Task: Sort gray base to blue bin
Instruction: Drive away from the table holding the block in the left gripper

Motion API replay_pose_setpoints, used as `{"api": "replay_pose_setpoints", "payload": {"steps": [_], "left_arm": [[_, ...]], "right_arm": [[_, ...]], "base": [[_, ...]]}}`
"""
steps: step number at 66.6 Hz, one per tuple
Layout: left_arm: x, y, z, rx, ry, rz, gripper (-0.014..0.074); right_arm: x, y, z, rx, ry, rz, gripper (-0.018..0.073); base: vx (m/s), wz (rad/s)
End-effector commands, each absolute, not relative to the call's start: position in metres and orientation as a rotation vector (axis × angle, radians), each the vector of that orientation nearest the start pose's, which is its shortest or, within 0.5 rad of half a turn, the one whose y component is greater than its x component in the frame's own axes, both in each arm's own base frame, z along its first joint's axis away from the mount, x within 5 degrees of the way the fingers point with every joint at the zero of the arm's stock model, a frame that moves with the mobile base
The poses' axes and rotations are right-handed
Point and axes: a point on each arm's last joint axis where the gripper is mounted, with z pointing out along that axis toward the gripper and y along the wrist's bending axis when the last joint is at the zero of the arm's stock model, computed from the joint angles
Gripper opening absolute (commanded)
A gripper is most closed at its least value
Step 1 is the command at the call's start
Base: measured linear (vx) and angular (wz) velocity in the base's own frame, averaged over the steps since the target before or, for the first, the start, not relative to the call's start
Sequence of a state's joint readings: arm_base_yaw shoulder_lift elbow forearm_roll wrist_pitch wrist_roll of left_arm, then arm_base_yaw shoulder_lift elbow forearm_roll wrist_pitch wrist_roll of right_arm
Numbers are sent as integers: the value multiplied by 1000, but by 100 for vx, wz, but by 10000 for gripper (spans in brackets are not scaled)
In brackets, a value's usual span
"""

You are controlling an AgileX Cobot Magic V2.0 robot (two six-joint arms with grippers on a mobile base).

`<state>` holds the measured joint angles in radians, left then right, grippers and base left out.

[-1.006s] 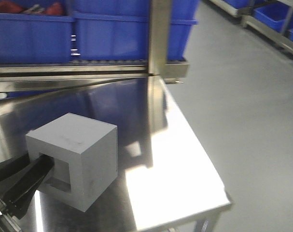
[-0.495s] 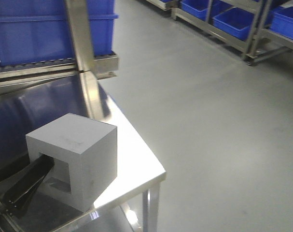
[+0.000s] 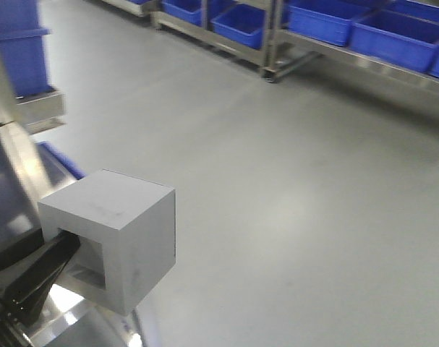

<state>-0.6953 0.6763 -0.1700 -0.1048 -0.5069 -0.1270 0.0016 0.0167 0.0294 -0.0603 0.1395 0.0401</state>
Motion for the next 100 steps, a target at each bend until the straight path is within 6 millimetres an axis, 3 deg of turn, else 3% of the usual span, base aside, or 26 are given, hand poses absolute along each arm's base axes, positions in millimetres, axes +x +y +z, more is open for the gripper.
{"api": "replay_pose_setpoints", "payload": {"steps": [1,100], "left_arm": [[105,-81,275,275,1353,-734,-6],[105,-81,275,275,1353,-734,-6]], "right_arm": [[60,0,190,-26,1617,-27,-9],[60,0,190,-26,1617,-27,-9]], "base": [[-3,-68],[6,-56]]}}
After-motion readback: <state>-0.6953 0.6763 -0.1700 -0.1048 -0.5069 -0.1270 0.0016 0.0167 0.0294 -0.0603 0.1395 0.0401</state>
